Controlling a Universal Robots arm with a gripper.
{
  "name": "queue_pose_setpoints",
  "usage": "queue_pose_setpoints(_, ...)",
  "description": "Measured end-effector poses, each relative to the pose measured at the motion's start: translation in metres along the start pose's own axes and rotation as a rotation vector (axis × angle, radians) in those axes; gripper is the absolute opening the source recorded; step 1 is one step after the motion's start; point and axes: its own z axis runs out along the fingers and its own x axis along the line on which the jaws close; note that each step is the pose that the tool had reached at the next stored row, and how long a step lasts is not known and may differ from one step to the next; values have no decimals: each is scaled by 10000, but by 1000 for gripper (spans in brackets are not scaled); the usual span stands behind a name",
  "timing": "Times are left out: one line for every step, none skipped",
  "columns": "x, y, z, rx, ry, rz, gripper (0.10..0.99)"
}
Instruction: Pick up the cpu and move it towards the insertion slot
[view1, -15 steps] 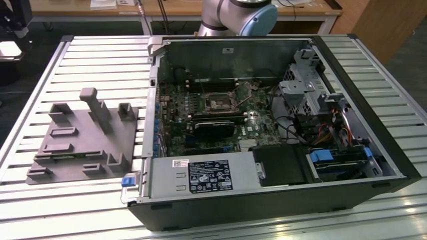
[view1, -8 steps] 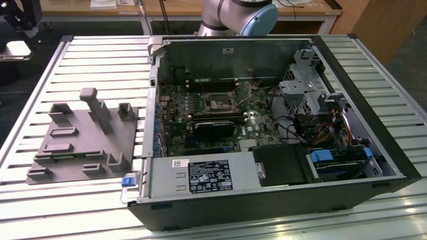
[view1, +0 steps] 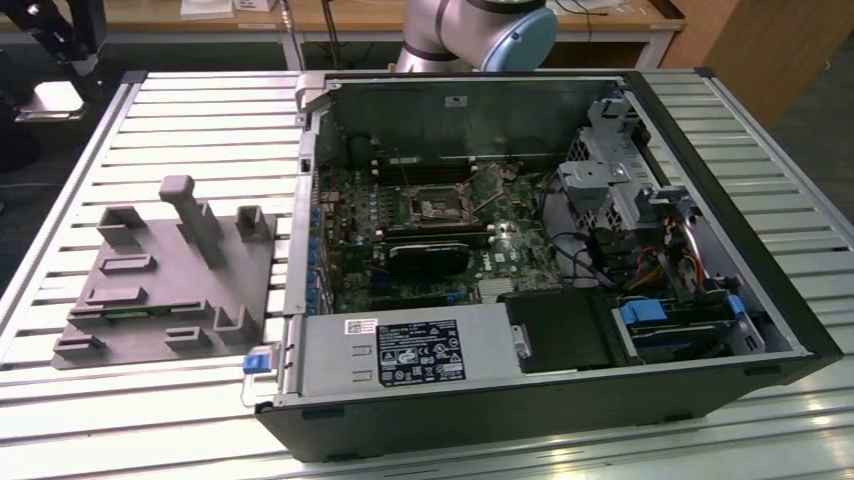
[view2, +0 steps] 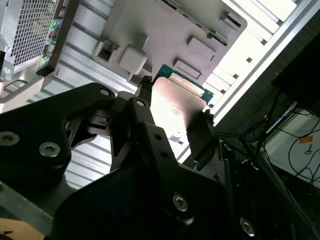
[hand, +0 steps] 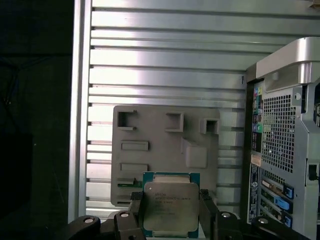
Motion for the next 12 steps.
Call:
queue_pose_setpoints(-23,0,0,0,0,-1,533)
queue_pose_setpoints(-44,0,0,0,0,-1,533)
queue_pose_setpoints(-64,0,0,0,0,-1,533)
queue_pose_setpoints(-84,0,0,0,0,-1,533)
queue_pose_setpoints(-104,0,-1,0,0,0,533)
queue_pose_setpoints(-124,0,-1,0,1,0,533)
queue_pose_setpoints(-143,0,-1,0,0,-1,533)
queue_pose_setpoints(-163,0,-1,0,0,-1,533)
queue_pose_setpoints(-182,1,-1,0,0,-1,533)
queue_pose_setpoints(-201,1,-1,0,0,0,533)
queue_pose_setpoints(-217,2,-1,0,0,-1,533)
queue_pose_setpoints(-233,3,-1,0,0,-1,533)
